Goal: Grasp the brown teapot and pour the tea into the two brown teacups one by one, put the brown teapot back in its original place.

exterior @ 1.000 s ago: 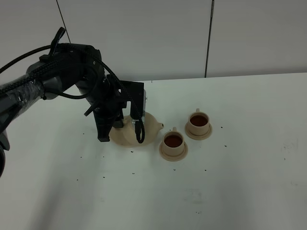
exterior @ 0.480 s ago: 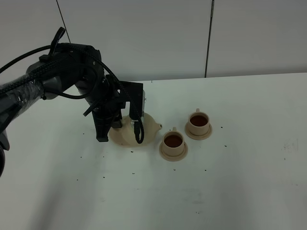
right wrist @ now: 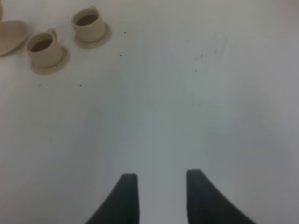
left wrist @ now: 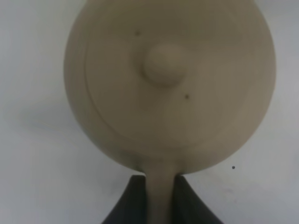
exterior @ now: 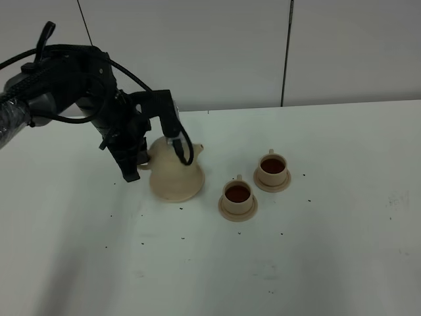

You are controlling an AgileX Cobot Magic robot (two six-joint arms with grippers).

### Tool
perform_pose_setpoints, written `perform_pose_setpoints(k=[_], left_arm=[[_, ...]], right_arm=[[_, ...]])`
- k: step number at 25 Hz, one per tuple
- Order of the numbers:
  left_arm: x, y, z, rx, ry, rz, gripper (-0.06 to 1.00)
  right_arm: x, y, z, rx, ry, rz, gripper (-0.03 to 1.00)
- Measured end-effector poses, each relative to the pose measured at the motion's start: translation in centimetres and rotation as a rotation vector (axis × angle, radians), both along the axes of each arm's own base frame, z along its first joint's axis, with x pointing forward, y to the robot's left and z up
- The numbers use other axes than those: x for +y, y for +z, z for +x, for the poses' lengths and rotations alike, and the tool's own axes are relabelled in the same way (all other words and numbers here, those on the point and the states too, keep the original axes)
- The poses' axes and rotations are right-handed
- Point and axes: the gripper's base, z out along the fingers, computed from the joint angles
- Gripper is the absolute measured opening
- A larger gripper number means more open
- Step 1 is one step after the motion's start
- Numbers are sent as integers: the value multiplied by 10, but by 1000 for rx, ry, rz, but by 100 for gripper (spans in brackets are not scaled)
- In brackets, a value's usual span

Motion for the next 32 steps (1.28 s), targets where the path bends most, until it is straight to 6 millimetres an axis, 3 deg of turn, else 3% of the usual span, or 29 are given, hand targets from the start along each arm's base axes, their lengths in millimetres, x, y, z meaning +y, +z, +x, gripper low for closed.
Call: perform_pose_setpoints(k=[9, 12, 18, 26, 32], left_arm=[[0, 0, 1, 40, 481, -191, 17], [1, 0, -1, 66, 569, -213, 17], [-1, -2, -3, 97, 611, -220, 17], [-21, -32, -2, 140, 579, -192, 17], [-24, -42, -1, 142, 571, -178, 17]], right_arm=[[0, 0, 0, 0, 0, 0, 24], [0, 0, 0, 0, 0, 0, 24], [0, 0, 0, 0, 0, 0, 24], [0, 0, 0, 0, 0, 0, 24], [0, 0, 0, 0, 0, 0, 24]])
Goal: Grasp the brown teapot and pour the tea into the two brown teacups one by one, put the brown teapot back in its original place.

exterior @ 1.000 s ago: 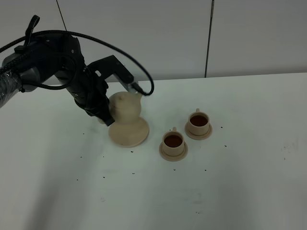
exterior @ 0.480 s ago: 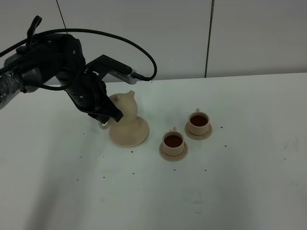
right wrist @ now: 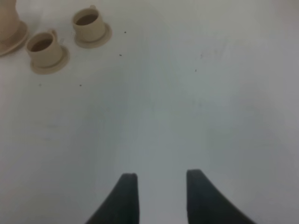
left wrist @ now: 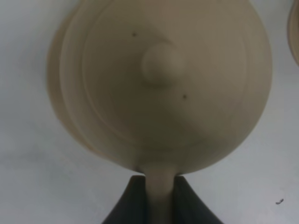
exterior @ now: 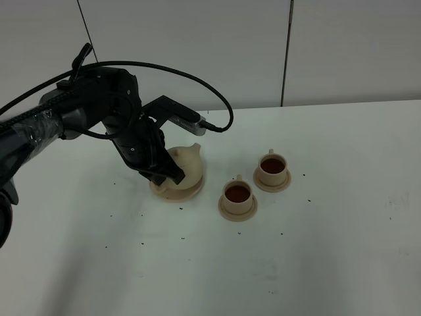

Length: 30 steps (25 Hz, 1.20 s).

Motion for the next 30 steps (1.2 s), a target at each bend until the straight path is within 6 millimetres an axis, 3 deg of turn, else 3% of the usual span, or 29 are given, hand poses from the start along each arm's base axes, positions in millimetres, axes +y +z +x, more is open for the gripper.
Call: perform_pose_setpoints(k=[30], left_arm=[[7, -4, 2, -8, -36, 89, 17]], right_arm=[[0, 0, 0, 0, 0, 0, 24]])
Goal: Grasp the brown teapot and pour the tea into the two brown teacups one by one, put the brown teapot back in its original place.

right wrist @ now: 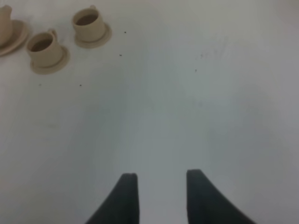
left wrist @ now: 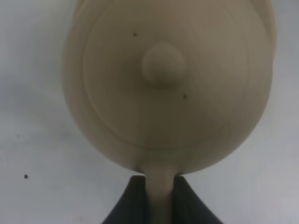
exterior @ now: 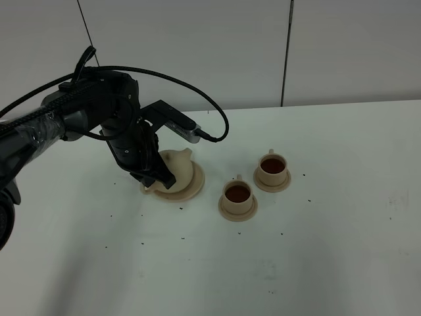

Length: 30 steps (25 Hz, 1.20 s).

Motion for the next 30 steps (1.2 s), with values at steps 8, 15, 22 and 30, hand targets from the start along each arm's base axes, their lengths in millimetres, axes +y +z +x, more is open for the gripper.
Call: perform_pose_setpoints(k=[8, 15, 22, 30], left_arm=[[0, 0, 0, -1, -1, 0, 17], [1, -1, -2, 23, 1, 9, 17], [1, -4, -2, 28, 1, 11, 17], [0, -8, 0, 25, -1, 13, 26]], right_arm=[[0, 0, 0, 0, 0, 0, 24], [0, 0, 0, 0, 0, 0, 24], [0, 0, 0, 0, 0, 0, 24], [0, 0, 0, 0, 0, 0, 24]])
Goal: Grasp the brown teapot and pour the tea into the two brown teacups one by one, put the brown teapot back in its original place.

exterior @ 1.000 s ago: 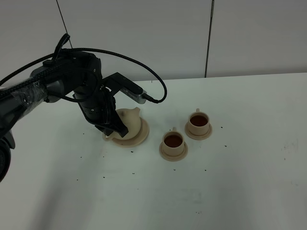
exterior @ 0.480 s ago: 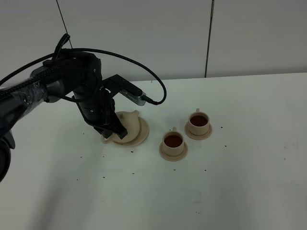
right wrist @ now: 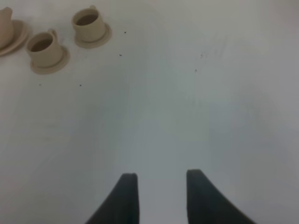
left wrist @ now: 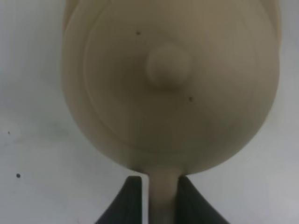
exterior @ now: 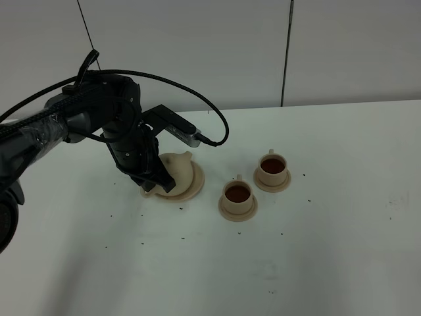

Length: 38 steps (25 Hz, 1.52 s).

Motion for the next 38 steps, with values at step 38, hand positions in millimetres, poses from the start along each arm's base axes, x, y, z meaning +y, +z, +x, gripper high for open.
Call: perform_pose_setpoints(k=[38], left_arm=[[128, 52, -5, 88, 487, -35, 37]], right_arm=[[0, 0, 0, 0, 0, 0, 24]])
